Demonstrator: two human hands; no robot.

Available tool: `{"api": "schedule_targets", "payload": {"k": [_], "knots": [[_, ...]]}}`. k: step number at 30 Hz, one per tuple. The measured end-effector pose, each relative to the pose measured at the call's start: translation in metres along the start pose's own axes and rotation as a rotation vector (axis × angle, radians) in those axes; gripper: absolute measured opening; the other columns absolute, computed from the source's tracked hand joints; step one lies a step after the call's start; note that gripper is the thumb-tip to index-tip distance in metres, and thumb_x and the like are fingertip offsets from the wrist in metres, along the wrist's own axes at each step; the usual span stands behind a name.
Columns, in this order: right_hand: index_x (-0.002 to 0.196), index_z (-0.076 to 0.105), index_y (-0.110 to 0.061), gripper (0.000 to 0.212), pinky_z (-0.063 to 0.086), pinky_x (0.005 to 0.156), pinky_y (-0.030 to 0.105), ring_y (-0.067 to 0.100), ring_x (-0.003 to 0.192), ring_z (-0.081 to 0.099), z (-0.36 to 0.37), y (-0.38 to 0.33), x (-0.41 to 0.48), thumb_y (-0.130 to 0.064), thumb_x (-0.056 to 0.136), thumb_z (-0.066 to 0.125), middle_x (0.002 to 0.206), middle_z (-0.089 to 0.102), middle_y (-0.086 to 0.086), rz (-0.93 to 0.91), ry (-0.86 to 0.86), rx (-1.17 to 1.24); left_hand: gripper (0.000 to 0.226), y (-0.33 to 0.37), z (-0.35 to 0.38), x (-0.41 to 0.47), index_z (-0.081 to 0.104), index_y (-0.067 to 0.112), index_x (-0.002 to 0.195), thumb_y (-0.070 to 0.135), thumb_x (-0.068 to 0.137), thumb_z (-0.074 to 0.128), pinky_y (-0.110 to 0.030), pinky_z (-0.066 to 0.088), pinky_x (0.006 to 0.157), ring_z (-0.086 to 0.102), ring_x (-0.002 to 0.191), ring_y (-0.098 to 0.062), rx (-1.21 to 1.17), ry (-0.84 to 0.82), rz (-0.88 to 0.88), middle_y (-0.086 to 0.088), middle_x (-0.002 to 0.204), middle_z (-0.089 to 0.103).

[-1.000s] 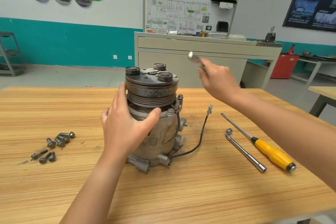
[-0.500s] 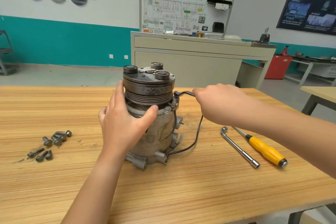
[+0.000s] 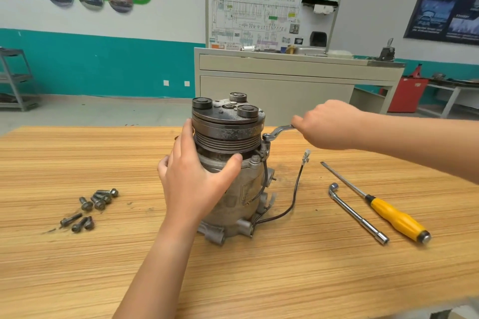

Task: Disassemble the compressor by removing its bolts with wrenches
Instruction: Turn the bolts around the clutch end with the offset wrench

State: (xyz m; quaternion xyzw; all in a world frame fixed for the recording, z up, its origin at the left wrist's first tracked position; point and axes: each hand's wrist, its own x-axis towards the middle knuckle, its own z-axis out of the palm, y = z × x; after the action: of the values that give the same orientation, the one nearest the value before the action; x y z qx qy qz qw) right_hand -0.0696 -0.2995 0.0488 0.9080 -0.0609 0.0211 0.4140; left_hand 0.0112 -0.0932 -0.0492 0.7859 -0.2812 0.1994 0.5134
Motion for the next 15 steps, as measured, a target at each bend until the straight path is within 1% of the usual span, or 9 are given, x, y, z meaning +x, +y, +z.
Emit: {"api": "schedule_targets", "payload": {"k": [2,3,4,5,7,8,11,13,15], "knots": [[0.111,0.048,-0.007,0.022,0.045,0.056,0.030,0.021,0.068,0.053,0.007,-0.002,0.023,-0.004,0.092,0.037,0.074,0.052,0.001,0.017,0.063,0.109,0.101,0.001,0.000,-0.001,0.028,0.023,0.144,0.072,0.056,0.037,-0.039,0.017,0.108,0.038,0.128,-0.008,0.005,0.005,-0.002,0.010,0.138,0.045],[0.116,0.049,-0.006,0.027,0.051,0.068,0.032,0.023,0.085,0.058,0.009,-0.006,0.033,-0.001,0.092,0.038,0.092,0.060,0.005,0.015,0.130,0.173,0.101,0.002,0.000,-0.001,0.028,0.023,0.144,0.072,0.056,0.037,-0.040,0.017,0.108,0.039,0.128,-0.008,0.007,0.006,-0.003,0.011,0.138,0.046],[0.120,0.051,-0.004,0.031,0.052,0.079,0.035,0.026,0.100,0.059,0.011,-0.011,0.042,0.001,0.091,0.040,0.109,0.061,0.010,0.000,0.206,0.209,0.101,0.002,0.000,-0.001,0.028,0.023,0.144,0.072,0.056,0.036,-0.041,0.017,0.109,0.039,0.128,-0.008,0.007,0.006,-0.003,0.011,0.137,0.046],[0.120,0.052,0.000,0.032,0.051,0.085,0.038,0.028,0.108,0.058,0.013,-0.016,0.048,0.005,0.089,0.043,0.118,0.060,0.015,-0.021,0.291,0.238,0.101,0.002,0.000,-0.001,0.028,0.023,0.144,0.072,0.056,0.036,-0.041,0.017,0.109,0.039,0.127,-0.007,0.007,0.006,-0.003,0.011,0.137,0.046],[0.111,0.059,0.009,0.030,0.054,0.079,0.044,0.034,0.102,0.062,0.016,-0.021,0.050,0.013,0.082,0.052,0.111,0.064,0.023,-0.028,0.438,0.344,0.101,0.002,0.000,-0.001,0.028,0.024,0.144,0.073,0.056,0.037,-0.042,0.018,0.109,0.039,0.127,-0.007,0.004,0.006,-0.001,0.011,0.136,0.047],[0.109,0.061,0.009,0.028,0.055,0.074,0.045,0.036,0.096,0.064,0.018,-0.022,0.047,0.012,0.083,0.052,0.104,0.066,0.023,0.004,0.461,0.382,0.101,0.001,0.000,0.000,0.028,0.024,0.144,0.073,0.056,0.037,-0.043,0.018,0.109,0.039,0.127,-0.007,0.004,0.003,-0.002,0.011,0.136,0.047],[0.124,0.051,-0.001,0.030,0.043,0.058,0.037,0.032,0.072,0.061,0.017,-0.012,0.025,-0.007,0.097,0.040,0.077,0.062,0.015,0.265,0.535,0.500,0.102,0.002,0.000,-0.001,0.027,0.023,0.145,0.072,0.056,0.036,-0.041,0.018,0.109,0.039,0.128,-0.008,0.006,0.004,-0.001,0.010,0.137,0.046],[0.137,0.036,-0.004,0.039,0.036,0.055,0.035,0.027,0.059,0.050,0.011,-0.005,0.004,-0.014,0.099,0.036,0.068,0.048,0.007,0.429,0.526,0.559,0.102,0.001,0.000,0.000,0.026,0.023,0.145,0.072,0.056,0.036,-0.039,0.017,0.108,0.038,0.128,-0.009,0.009,0.007,-0.003,0.010,0.139,0.045],[0.135,0.034,-0.007,0.039,0.034,0.050,0.032,0.023,0.049,0.042,0.002,-0.006,-0.018,-0.010,0.097,0.036,0.060,0.043,0.002,0.467,0.426,0.521,0.102,0.001,0.001,0.000,0.026,0.023,0.145,0.072,0.057,0.036,-0.038,0.018,0.108,0.038,0.129,-0.009,0.007,0.008,-0.003,0.009,0.139,0.045]]}}
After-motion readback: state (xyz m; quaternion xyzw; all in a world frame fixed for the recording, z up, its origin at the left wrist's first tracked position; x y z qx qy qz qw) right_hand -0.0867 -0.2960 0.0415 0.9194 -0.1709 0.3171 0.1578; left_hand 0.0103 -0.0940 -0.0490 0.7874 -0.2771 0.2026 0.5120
